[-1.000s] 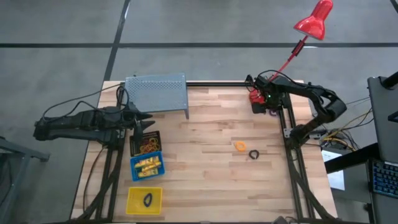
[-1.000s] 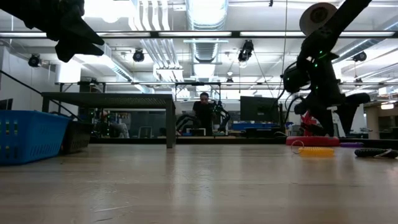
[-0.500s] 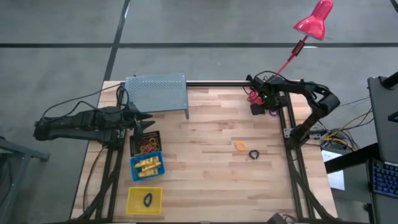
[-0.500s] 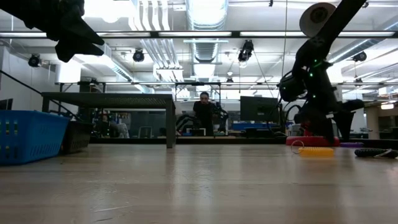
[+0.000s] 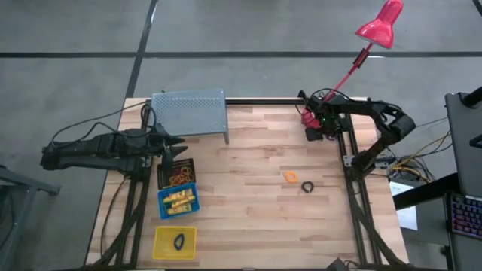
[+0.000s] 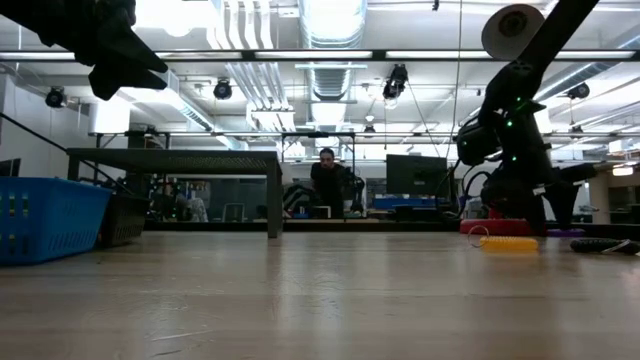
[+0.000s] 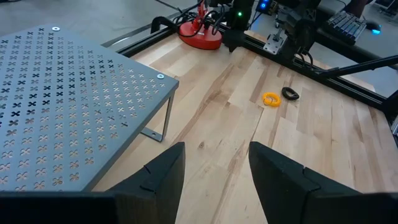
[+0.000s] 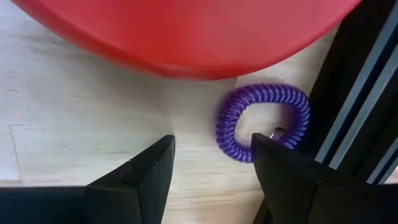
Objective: Pick & Place Office Desk Supplies
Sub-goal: Put the purple key chain in the yellow bin
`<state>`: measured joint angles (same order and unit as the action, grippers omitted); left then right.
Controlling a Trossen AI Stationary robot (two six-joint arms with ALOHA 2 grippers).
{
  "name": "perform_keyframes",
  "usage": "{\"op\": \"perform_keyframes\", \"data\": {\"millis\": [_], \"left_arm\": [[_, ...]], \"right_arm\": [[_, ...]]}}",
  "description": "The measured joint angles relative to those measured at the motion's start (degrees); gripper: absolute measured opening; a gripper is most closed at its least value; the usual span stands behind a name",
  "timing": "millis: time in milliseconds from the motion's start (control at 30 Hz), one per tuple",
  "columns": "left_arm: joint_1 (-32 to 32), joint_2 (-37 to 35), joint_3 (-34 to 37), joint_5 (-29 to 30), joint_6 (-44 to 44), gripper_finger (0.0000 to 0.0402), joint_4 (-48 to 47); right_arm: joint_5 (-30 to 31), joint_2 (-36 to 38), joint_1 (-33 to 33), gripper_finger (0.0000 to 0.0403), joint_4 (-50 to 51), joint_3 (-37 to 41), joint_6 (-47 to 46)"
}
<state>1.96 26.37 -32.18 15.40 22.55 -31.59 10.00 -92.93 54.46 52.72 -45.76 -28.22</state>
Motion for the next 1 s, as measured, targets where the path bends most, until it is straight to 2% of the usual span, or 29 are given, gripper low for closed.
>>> {"op": "perform_keyframes", "data": {"millis": [167,500,733,833,1000], "left_arm": [[0.0,0.0,0.0,0.0,0.0,0.0184,0.0],[0.0,0.0,0.0,0.0,0.0,0.0184,0.0],[0.0,0.0,0.0,0.0,0.0,0.0184,0.0],[0.0,0.0,0.0,0.0,0.0,0.0184,0.0],[0.0,0.0,0.0,0.0,0.0,0.0184,0.0]], "right_arm": [[-1.2,0.8,0.1,0.0215,-0.4,0.2,2.0],[-8.2,1.6,0.2,0.0214,-1.8,0.5,8.9],[-15.2,1.7,0.1,0.0215,-2.6,0.5,9.2],[-16.4,1.9,-0.4,0.0215,-2.6,0.5,8.9],[-21.7,2.8,-3.4,0.0215,-3.2,0.6,7.0]]}}
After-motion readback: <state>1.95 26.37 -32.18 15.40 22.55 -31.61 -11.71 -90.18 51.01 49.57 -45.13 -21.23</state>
